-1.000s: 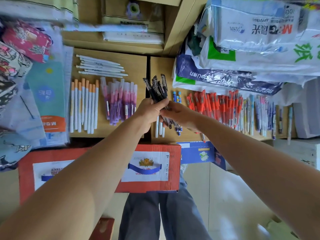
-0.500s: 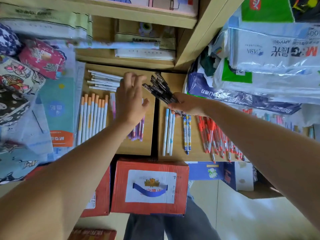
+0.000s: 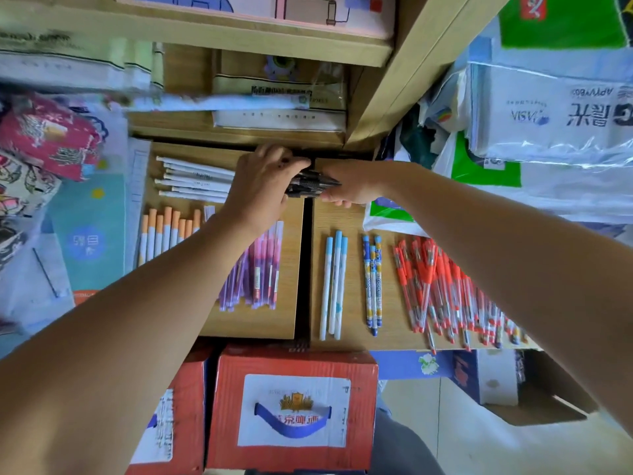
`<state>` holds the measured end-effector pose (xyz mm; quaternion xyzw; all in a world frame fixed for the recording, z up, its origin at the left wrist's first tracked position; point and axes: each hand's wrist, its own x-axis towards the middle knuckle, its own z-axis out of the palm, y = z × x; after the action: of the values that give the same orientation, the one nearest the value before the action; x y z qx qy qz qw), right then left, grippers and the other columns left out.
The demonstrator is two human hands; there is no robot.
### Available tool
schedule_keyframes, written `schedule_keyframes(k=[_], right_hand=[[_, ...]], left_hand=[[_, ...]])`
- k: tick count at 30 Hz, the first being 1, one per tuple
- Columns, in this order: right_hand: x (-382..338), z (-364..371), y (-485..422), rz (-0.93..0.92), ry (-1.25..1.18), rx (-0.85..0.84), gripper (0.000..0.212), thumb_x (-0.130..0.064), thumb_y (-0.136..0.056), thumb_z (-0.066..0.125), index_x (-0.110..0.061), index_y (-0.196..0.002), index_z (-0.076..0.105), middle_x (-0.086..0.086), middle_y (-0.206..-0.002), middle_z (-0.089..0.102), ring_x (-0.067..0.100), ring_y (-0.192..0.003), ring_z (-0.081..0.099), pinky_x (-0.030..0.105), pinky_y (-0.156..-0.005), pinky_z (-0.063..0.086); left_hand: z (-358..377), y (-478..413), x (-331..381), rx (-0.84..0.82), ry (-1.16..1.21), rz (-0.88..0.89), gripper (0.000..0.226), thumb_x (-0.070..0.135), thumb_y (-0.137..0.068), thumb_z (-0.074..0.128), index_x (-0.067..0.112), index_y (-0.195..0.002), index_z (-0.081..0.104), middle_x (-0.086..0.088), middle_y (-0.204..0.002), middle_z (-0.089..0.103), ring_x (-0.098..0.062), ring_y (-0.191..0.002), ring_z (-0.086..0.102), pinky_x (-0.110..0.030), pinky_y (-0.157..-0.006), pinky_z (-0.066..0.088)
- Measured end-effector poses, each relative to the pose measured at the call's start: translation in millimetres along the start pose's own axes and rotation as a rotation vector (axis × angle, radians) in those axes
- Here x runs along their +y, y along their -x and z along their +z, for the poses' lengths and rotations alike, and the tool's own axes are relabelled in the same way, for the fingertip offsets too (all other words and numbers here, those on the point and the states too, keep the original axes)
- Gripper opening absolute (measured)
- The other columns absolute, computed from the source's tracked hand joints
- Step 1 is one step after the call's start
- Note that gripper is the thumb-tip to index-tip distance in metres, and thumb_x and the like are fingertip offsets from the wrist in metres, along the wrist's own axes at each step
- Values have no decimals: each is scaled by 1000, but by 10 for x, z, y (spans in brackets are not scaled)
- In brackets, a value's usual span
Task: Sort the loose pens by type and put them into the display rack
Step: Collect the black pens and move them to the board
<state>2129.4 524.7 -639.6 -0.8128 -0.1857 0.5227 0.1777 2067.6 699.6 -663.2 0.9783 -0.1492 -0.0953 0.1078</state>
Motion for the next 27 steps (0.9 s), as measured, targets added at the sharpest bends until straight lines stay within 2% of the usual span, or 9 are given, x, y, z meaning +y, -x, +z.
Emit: schedule_keyframes(k=[4, 9, 12, 15, 20, 24, 27], right_hand=[[6, 8, -111, 1, 183, 106, 22, -25, -97, 53, -9, -113, 52, 3, -92, 60, 21, -89, 57, 27, -73, 39], [30, 53, -127, 12, 312, 250, 41, -29, -95, 57, -3, -127, 53, 13, -121, 56, 29, -112, 53, 31, -85, 39], [39, 103, -121, 17, 307, 319, 38, -26, -94, 58, -3, -124, 53, 12, -115, 54, 29, -111, 53, 31, -82, 38], [40, 146, -111, 8, 266, 366, 34, -18, -89, 63, -5, -119, 53, 8, -102, 51, 25, -99, 54, 28, -73, 33], [52, 218, -132, -25, 200, 424, 45, -15, -85, 67, -9, -126, 51, 11, -122, 53, 26, -112, 51, 30, -86, 37], [68, 302, -178, -34, 128, 479, 44, -14, -80, 71, -13, -122, 56, 7, -117, 52, 22, -106, 52, 29, -88, 39], [77, 350, -193, -54, 115, 524, 49, -18, -77, 74, -15, -122, 56, 7, -115, 49, 24, -109, 50, 37, -95, 43]], left_hand=[[93, -8, -27, 1, 63, -49, 53, 1, -79, 66, 16, -128, 55, -13, -116, 57, -34, -111, 49, -48, -91, 43], [162, -34, -36, 9, 186, -103, 50, 4, -84, 64, 12, -131, 54, -16, -119, 54, -33, -114, 47, -41, -97, 39], [195, -35, -43, 0, 227, -122, 49, 5, -85, 64, 11, -132, 54, -16, -122, 52, -33, -118, 44, -39, -100, 37], [215, -27, -62, -16, 257, -102, 50, 5, -85, 65, 12, -134, 53, -16, -124, 51, -33, -120, 43, -40, -102, 37], [216, -3, -103, -18, 269, -98, 55, 10, -85, 66, 11, -137, 49, -15, -129, 48, -33, -123, 40, -41, -103, 37], [193, 20, -155, -22, 254, -87, 56, 15, -85, 67, 11, -137, 49, -15, -129, 49, -31, -123, 42, -41, -103, 36], [190, 55, -204, -23, 277, -67, 60, 16, -84, 69, 10, -140, 46, -14, -134, 48, -31, -127, 41, -41, -106, 35]])
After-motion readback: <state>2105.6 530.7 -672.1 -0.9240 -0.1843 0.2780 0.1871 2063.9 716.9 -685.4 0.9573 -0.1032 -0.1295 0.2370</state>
